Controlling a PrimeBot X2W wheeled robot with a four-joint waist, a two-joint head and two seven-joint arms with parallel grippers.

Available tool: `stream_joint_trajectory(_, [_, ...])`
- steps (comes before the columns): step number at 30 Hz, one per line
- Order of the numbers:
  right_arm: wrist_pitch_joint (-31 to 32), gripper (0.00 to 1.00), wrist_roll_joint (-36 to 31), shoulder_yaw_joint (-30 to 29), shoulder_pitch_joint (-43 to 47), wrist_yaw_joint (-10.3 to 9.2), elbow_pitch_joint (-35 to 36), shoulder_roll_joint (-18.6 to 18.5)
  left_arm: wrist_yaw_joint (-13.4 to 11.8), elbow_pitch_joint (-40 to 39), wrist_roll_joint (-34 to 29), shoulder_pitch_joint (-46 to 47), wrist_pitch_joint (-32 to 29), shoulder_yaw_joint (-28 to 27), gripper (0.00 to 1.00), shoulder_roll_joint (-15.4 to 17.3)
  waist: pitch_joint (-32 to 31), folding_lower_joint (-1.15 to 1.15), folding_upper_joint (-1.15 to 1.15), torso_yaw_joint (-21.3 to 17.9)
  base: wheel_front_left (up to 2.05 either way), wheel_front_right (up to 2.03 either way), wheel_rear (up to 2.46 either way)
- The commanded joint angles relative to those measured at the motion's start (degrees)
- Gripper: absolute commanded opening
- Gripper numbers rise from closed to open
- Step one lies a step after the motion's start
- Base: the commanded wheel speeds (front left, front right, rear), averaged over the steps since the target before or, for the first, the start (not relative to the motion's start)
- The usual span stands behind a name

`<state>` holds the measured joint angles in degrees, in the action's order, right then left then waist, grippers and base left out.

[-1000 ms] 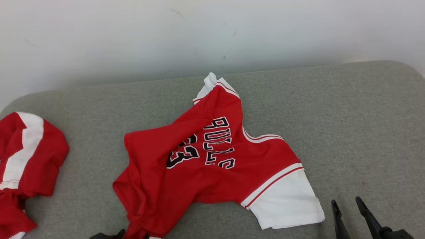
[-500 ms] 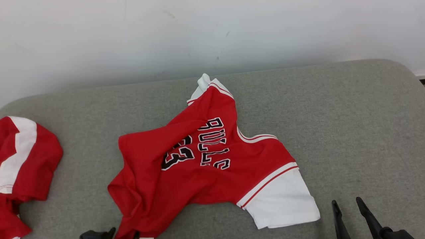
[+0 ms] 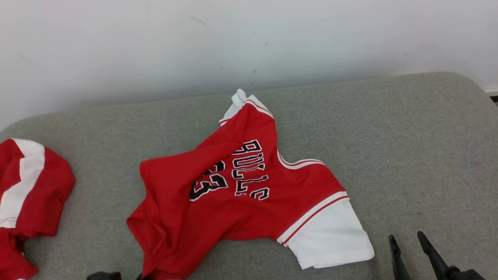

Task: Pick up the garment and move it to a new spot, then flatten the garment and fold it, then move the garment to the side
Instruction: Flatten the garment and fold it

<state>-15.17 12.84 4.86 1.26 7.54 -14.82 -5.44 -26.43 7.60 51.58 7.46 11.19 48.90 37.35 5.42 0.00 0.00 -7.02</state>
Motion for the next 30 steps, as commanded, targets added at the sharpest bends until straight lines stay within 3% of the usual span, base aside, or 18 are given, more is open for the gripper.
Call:
stream_joint_trajectory(1, [0.05,1.00,-0.39,-0.10,0.23,-0.11,-0.05,-0.36,0.28,-0.26,0.80,-0.61,0.46,-0.73,0.00,0.08,-0.06,0.00,0.00,-0.01,0.00,0.00,0.00])
stream_joint_trajectory(6, [0.06,1.00,-0.47,-0.64,1.02,-0.11,0.13,-0.44,1.98,-7.50,5.91,-1.40,0.35,-5.16,0.00,2.03,-0.46,0.00,0.00,0.37,0.00,0.00,0.00])
stream_joint_trajectory(17, [0.06,1.00,-0.57,-0.57,1.05,-0.11,0.33,0.03,3.55,-25.60,14.00,-4.28,-6.16,-11.34,0.00,13.39,-0.89,0.00,0.00,1.24,0.00,0.00,0.00])
stream_joint_trajectory(25, [0.06,1.00,-0.39,-0.64,1.56,-0.11,0.08,0.30,8.91,-30.51,23.86,-10.67,-6.38,-13.53,0.00,13.80,-1.37,0.00,0.00,0.94,0.00,0.00,0.00])
stream_joint_trajectory(30, [0.06,1.00,-0.27,-1.16,2.12,-0.11,0.28,-0.06,12.05,-28.78,25.91,-15.04,-8.19,-11.55,0.00,15.80,-1.80,0.00,0.00,1.04,0.00,0.00,0.00])
